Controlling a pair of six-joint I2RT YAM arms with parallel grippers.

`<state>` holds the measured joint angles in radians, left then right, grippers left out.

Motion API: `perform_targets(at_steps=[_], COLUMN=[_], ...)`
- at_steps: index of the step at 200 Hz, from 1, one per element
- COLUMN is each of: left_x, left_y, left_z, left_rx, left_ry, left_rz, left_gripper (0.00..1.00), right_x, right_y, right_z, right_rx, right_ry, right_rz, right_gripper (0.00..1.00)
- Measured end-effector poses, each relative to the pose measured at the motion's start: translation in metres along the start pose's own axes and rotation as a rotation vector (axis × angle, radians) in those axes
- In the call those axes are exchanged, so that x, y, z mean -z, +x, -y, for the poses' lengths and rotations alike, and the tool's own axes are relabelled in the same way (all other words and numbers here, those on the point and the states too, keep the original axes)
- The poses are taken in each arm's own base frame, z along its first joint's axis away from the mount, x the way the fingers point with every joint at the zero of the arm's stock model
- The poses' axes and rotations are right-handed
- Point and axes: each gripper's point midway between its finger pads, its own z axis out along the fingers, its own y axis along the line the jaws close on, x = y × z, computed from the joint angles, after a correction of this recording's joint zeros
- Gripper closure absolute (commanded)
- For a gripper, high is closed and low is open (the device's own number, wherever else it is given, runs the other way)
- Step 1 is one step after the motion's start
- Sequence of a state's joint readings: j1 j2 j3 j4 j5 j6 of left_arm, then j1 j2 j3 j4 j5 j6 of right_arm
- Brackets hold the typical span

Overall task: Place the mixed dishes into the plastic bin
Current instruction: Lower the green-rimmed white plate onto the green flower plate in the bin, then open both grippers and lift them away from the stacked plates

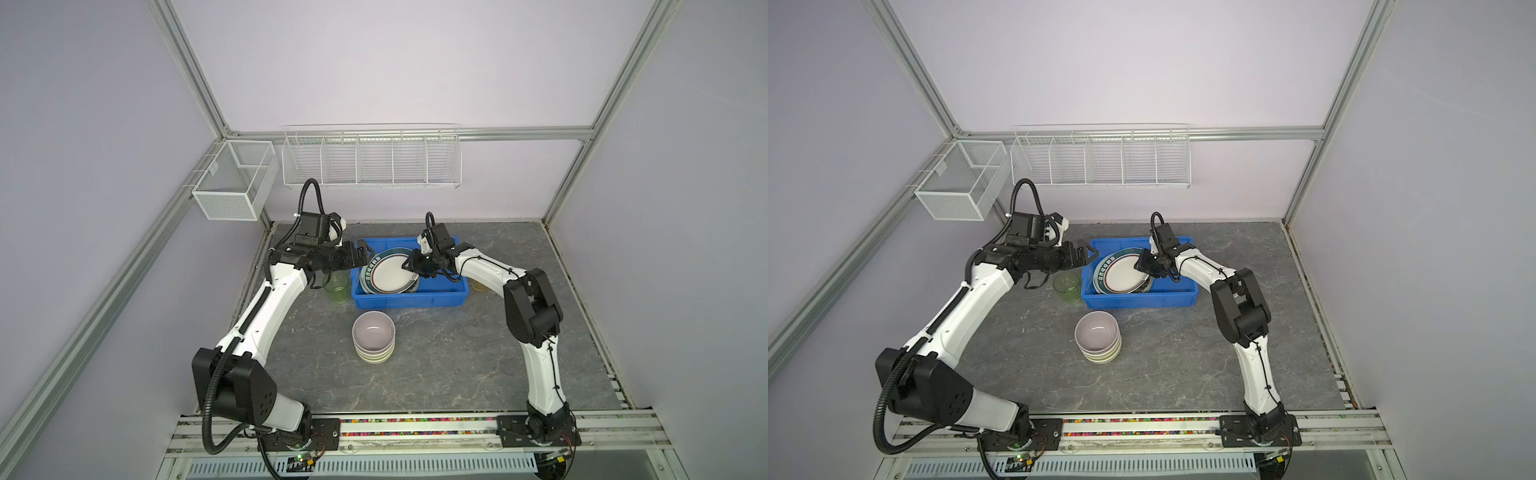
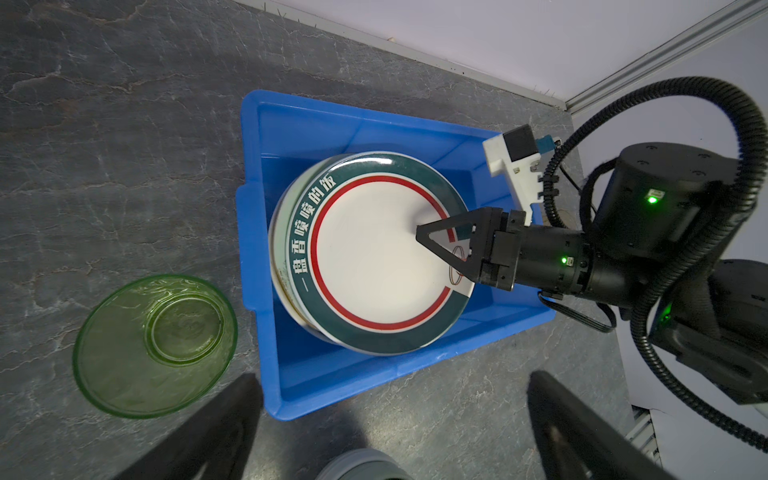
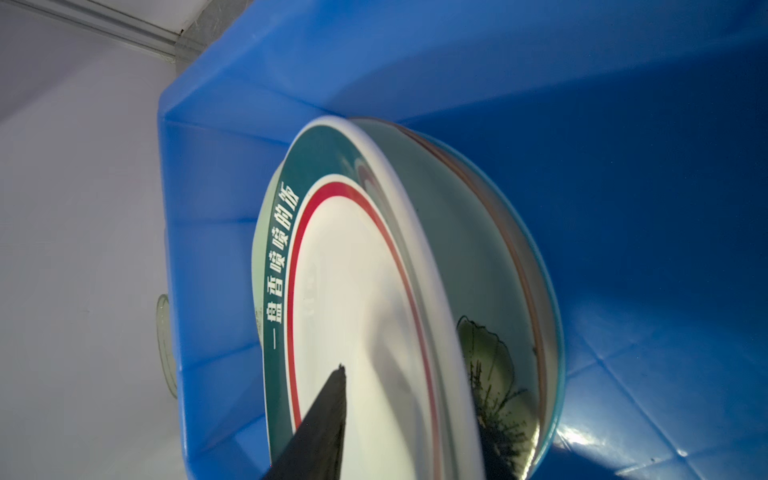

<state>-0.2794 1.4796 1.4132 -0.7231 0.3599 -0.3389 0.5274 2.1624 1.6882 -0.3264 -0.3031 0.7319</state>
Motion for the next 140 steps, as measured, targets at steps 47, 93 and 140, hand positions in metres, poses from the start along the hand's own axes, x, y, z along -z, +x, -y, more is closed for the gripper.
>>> perform_targets(at_steps=[47,93,140], left_x=[-0.003,-0.007,-0.007], left_y=[0.003,0.005,0.005], left_z=[-0.002,-0.006,-0.006], left_rx=[0.004,0.011,0.012], left_ry=[-0.001,-0.007,-0.009], left_rz=[-0.011,-0.023,-0.022], left_gripper=[0.01,0.00,0.00], right_x=[0.000,0.001,0.005], right_y=[0.001,0.005,0.004], right_z=[0.007,0.018,0.023], right_rx=[0.019,0.041,0.085], right_ry=[0.032,0.085,0.139], right_rz=[-0.001,-0.009,-0.004], right_gripper=[0.62,0.57,0.50])
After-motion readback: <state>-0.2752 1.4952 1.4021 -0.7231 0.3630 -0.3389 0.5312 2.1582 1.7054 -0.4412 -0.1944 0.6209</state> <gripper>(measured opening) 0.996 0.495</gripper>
